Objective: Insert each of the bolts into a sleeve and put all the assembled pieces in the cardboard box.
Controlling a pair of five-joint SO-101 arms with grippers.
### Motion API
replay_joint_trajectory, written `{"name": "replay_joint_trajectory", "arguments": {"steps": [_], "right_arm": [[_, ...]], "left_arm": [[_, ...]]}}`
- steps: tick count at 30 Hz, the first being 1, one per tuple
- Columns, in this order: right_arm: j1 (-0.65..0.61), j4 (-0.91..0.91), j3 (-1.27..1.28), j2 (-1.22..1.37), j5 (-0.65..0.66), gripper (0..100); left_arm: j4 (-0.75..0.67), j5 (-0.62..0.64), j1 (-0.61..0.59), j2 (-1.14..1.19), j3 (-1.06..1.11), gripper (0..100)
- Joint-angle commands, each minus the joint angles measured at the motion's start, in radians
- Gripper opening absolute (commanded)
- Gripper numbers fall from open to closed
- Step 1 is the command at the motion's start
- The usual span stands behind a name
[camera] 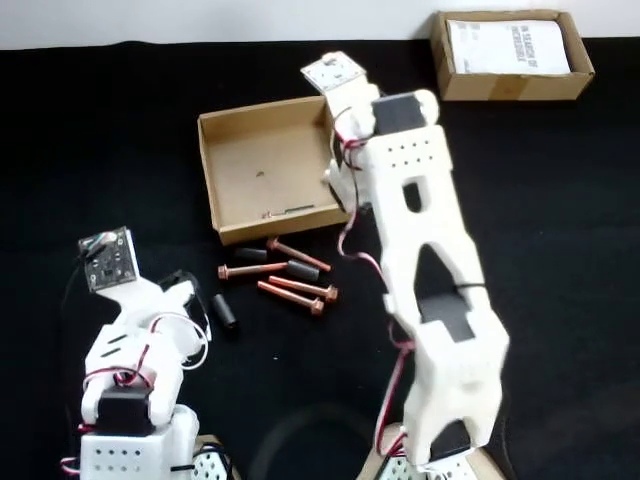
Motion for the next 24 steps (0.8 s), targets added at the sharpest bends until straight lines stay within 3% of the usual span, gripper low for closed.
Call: {"name": "replay_joint_trajectory", "arguments": {"steps": [1, 7, 14, 18, 24], "right_arm": [[-0.022, 0.005, 0.193, -0.262, -0.031, 0.7], [-0.007, -0.081, 0.512, -0.490, -0.066, 0.7], [0.022, -0.231, 0.840, -0.654, -0.074, 0.7], [0.056, -0.302, 0.955, -0.719, -0.074, 0.7], [0.099, -0.360, 1.047, -0.762, -0.066, 0.7]], "left_arm": [[0.000, -0.005, 0.019, 0.219, -0.170, 3], [0.068, -0.003, 0.053, 0.576, -0.469, 3], [0.224, 0.034, 0.225, 0.759, -0.616, 3], [0.181, -0.018, 0.289, 0.820, -0.613, 3], [0.040, 0.132, 0.291, 0.926, -0.613, 3]]}}
